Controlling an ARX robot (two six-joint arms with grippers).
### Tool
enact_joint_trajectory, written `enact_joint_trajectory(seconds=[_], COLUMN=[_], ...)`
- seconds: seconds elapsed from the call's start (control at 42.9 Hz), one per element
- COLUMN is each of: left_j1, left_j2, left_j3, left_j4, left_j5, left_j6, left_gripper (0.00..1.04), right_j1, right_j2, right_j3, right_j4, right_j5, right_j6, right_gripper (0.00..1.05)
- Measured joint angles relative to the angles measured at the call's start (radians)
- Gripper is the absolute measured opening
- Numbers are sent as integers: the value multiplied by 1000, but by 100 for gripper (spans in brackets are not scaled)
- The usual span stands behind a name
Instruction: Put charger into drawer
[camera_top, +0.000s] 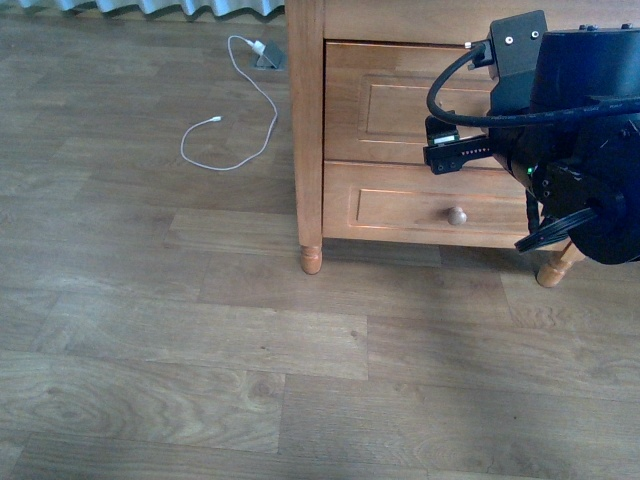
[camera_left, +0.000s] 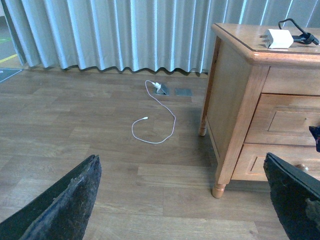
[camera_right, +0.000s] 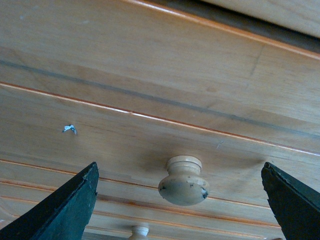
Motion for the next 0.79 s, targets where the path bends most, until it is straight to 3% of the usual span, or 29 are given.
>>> enact_joint_trajectory(seconds=[0.117,0.327,0.56,0.793], left_j1=[0,0,0,0], left_j2=[0,0,0,0], left_j3=[0,0,0,0], left_j4=[0,0,0,0], left_j5=[0,0,0,0], left_j6=[0,0,0,0], left_gripper=[99,99,99,99], right_j1=[0,0,0,-1], right_j2=[5,13,20,20], right_j3=[8,16,24,22], right_j4=[-5,-10,-16,-20], right_j5=[3,3,6,6], right_j6=[0,0,-4,-4], right_gripper=[93,58,26,23])
